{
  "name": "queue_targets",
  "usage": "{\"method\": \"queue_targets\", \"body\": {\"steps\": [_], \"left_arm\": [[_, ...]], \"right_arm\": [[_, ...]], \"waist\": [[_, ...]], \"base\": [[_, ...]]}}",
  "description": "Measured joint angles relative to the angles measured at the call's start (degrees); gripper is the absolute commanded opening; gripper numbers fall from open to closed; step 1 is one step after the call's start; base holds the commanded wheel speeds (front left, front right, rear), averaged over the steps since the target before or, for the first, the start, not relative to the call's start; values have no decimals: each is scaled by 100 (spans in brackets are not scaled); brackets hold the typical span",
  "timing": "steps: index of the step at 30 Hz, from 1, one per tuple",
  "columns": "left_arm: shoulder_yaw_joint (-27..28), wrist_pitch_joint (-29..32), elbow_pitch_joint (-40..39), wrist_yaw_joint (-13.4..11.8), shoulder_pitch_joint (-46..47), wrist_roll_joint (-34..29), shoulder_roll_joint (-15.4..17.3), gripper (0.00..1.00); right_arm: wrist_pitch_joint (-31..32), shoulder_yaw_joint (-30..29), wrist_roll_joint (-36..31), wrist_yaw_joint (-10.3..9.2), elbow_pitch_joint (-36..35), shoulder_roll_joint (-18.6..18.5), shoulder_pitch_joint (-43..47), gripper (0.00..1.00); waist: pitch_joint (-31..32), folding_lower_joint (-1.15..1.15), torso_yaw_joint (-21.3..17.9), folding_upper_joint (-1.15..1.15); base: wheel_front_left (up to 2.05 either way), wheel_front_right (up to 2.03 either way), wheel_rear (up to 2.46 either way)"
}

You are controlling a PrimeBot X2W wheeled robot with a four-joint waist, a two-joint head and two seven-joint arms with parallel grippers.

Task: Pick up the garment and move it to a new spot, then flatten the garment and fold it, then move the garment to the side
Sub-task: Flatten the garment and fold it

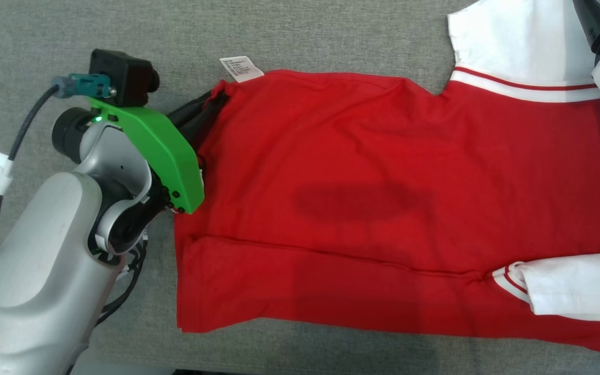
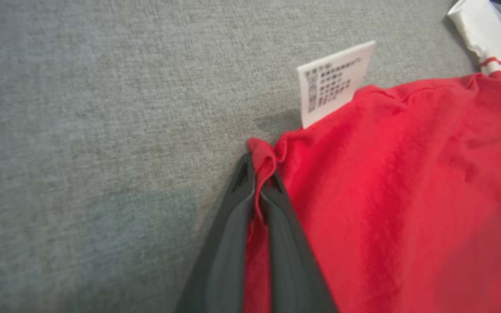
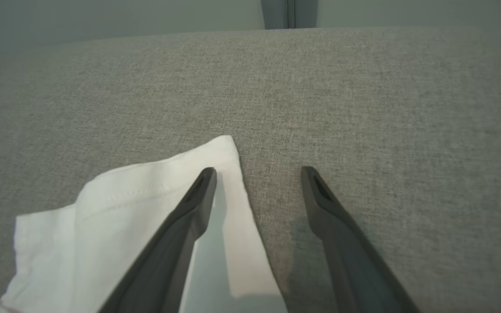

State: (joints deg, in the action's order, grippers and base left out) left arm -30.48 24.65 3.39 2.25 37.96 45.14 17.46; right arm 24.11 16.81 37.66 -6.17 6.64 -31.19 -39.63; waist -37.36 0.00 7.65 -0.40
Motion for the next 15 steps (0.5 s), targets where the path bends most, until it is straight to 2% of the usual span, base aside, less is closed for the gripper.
{"method": "queue_targets", "body": {"steps": [5, 10, 11, 12, 15], "left_arm": [[-105, 0, 115, 84, 52, 3, -197, 0], [-96, -29, 180, 137, 121, 7, -224, 0], [-97, -55, 214, 169, 140, 7, -233, 0], [-94, -84, 257, 179, 146, 7, -241, 0], [-79, -101, 337, 180, 164, 8, -252, 0]], "right_arm": [[197, 58, 2, 1, 243, 44, -259, 100], [377, 243, 12, 77, 397, 127, -563, 100], [374, 256, 11, 108, 457, 146, -584, 70], [372, 270, 9, 112, 512, 163, -600, 49], [428, 279, 10, 113, 614, 164, -671, 43]], "waist": [[26, 0, 185, 0], [-47, 0, 281, 0], [-53, 0, 295, 0], [-49, 0, 302, 0], [-29, 0, 297, 0]], "base": [[0, 0, 0], [0, 0, 0], [0, 0, 0], [0, 0, 0], [0, 0, 0]]}}
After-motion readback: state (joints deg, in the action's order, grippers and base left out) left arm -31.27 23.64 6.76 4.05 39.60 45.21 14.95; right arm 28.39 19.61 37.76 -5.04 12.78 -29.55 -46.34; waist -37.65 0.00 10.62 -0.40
